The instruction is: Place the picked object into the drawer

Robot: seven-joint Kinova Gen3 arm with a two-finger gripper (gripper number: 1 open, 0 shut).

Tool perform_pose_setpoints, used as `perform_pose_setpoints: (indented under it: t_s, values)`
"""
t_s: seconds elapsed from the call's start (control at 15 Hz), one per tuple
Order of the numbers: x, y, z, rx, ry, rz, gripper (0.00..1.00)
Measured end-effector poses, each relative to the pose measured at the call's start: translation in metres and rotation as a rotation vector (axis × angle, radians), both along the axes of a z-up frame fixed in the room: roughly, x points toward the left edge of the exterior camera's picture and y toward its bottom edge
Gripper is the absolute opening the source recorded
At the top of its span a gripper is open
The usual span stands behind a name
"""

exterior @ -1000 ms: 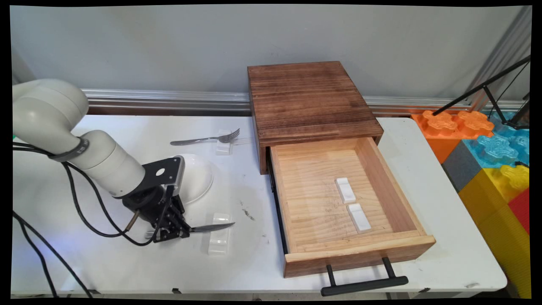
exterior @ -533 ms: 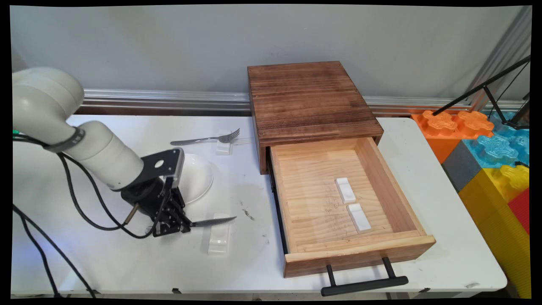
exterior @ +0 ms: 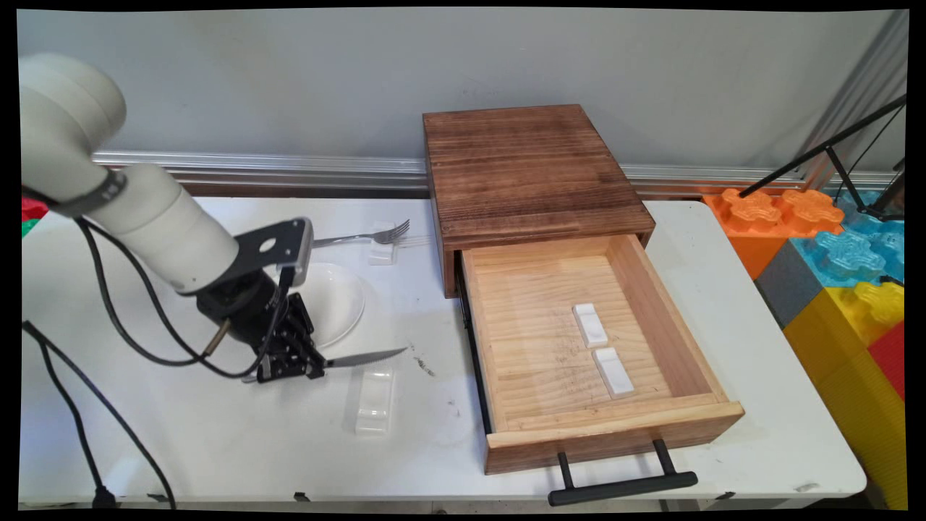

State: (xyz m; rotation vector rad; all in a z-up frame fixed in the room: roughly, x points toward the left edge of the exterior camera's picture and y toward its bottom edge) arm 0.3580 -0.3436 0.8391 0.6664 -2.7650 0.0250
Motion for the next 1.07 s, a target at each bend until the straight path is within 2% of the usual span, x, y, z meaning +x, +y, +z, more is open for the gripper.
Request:
perform_pose_setpoints:
  t_s: [0.2,0.53,1.07]
  values:
    - [-0.01,-0.007,0.022,0.001,0.004,0.015,0.0]
    - [-0.031,-0.018,0.044,-0.001,0.015,0.031,0.0]
    - [-0.092,-0.035,0.078,0.013,0.037,0.032,0.0]
